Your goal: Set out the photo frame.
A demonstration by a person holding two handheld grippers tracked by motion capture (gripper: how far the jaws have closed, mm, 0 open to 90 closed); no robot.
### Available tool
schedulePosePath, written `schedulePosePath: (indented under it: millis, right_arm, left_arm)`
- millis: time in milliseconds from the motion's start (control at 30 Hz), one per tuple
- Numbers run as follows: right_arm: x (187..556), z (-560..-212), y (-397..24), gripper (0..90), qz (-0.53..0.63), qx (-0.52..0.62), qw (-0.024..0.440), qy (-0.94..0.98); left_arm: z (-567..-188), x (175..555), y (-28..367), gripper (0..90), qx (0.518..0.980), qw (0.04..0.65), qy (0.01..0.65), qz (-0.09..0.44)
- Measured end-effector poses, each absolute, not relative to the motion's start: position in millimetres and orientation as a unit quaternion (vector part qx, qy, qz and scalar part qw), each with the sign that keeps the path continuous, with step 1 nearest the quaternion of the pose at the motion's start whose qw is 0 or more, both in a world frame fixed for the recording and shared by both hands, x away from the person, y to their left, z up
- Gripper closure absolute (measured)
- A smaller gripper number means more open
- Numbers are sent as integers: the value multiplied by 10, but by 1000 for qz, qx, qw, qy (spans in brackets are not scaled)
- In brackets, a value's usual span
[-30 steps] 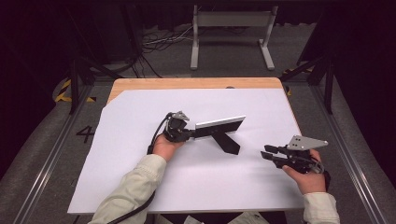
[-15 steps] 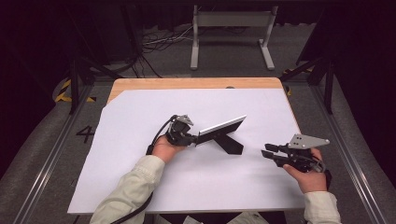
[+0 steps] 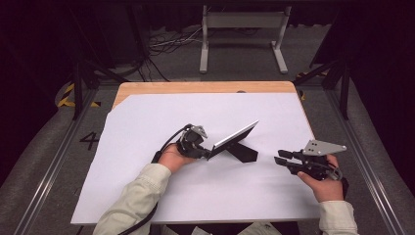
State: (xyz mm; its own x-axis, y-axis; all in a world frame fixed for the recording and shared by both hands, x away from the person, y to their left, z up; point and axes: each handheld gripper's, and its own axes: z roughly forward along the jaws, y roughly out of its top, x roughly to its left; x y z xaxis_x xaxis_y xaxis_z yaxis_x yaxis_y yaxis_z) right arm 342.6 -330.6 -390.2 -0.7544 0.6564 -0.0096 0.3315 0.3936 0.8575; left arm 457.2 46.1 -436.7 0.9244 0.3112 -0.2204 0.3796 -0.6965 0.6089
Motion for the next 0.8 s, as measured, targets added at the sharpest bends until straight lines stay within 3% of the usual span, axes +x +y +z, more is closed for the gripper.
schedulePosePath:
  millis: [800]
  right_arm:
    - [3396, -3850, -3350, 692, 462, 315, 167, 812]
  left_arm:
    - [-4369, 4405, 267, 900, 935, 318, 121, -103]
